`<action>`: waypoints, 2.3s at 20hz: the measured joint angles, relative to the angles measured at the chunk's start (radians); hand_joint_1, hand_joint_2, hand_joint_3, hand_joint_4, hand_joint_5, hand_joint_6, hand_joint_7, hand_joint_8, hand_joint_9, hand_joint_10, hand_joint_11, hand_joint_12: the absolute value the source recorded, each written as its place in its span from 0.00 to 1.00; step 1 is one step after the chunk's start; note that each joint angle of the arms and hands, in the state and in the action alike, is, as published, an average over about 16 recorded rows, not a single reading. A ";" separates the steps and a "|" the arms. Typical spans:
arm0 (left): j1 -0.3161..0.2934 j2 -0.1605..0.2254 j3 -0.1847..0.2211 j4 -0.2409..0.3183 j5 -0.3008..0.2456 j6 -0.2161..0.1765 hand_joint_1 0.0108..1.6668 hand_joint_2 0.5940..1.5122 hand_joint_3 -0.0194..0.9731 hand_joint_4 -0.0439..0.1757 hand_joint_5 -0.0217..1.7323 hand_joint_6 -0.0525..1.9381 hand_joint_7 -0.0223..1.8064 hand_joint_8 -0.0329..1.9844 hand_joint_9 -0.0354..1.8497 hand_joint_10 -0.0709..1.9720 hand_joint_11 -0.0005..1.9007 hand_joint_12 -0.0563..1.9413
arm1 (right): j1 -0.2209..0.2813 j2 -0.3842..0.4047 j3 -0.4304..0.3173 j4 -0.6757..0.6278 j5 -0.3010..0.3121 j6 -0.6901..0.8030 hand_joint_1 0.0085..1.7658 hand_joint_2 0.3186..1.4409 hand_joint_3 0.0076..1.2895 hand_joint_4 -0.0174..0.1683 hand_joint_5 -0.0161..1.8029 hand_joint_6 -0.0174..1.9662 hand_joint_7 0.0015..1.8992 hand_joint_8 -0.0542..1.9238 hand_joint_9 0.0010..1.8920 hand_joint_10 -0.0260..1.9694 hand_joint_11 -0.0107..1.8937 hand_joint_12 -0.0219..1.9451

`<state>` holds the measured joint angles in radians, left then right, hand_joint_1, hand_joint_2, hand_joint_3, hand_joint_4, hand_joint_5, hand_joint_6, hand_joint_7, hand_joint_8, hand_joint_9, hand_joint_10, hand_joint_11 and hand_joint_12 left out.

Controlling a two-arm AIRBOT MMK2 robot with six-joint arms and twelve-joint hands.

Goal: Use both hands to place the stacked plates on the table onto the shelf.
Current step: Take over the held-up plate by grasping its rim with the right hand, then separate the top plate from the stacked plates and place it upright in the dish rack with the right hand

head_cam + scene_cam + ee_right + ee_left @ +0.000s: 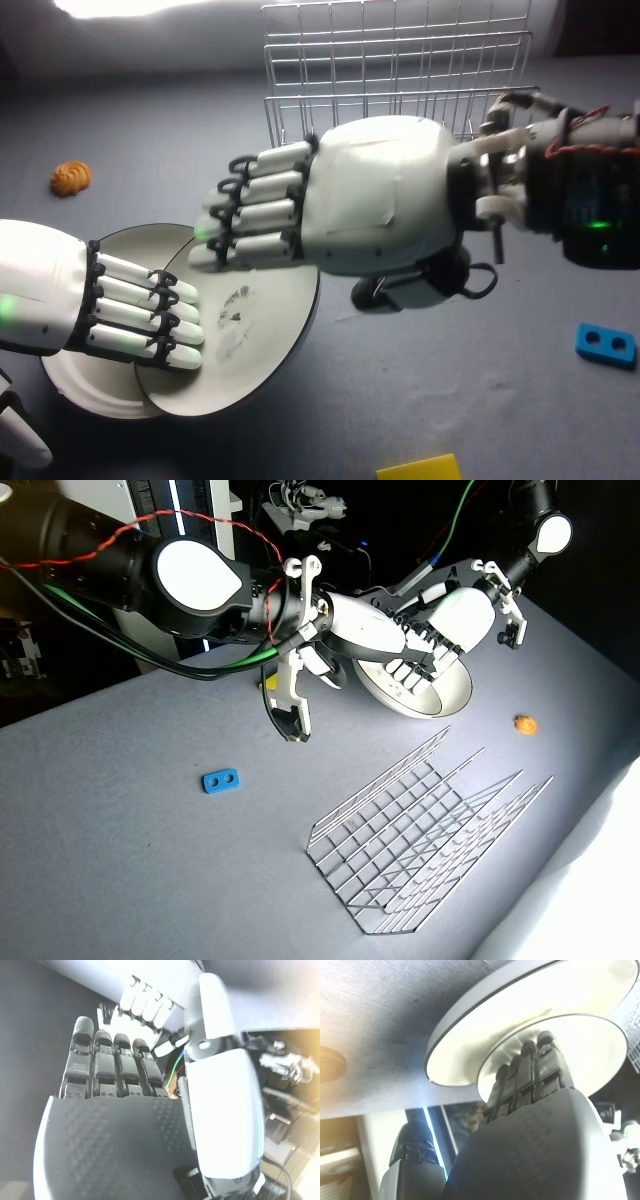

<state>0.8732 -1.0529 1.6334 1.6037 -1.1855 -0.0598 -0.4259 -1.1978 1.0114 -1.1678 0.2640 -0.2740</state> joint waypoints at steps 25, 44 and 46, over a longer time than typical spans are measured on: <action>-0.015 -0.003 0.002 0.006 0.002 -0.030 0.00 0.59 0.03 0.19 0.01 0.02 0.00 0.00 0.03 0.04 0.01 0.02 | -0.048 -0.247 0.203 0.005 -0.009 -0.041 0.69 0.69 0.00 0.06 0.29 0.12 0.30 0.15 0.28 0.34 0.19 0.73; -0.161 0.017 0.110 0.030 0.007 -0.086 0.00 0.60 0.04 0.22 0.02 0.03 0.02 0.02 0.03 0.04 0.01 0.02 | -0.009 -0.241 0.195 0.009 0.013 -0.010 0.70 0.62 0.00 0.11 0.40 0.48 0.42 0.53 0.52 0.34 0.44 0.69; -0.173 0.021 0.134 0.031 0.007 -0.091 0.00 0.60 0.04 0.22 0.02 0.03 0.02 0.02 0.03 0.04 0.01 0.02 | 0.003 -0.232 0.184 0.007 0.012 -0.003 0.70 0.62 0.00 0.11 0.40 0.50 0.43 0.54 0.52 0.35 0.44 0.69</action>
<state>0.7005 -1.0318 1.7675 1.6347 -1.1782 -0.1509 -0.4230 -1.4300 1.1955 -1.1604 0.2760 -0.2767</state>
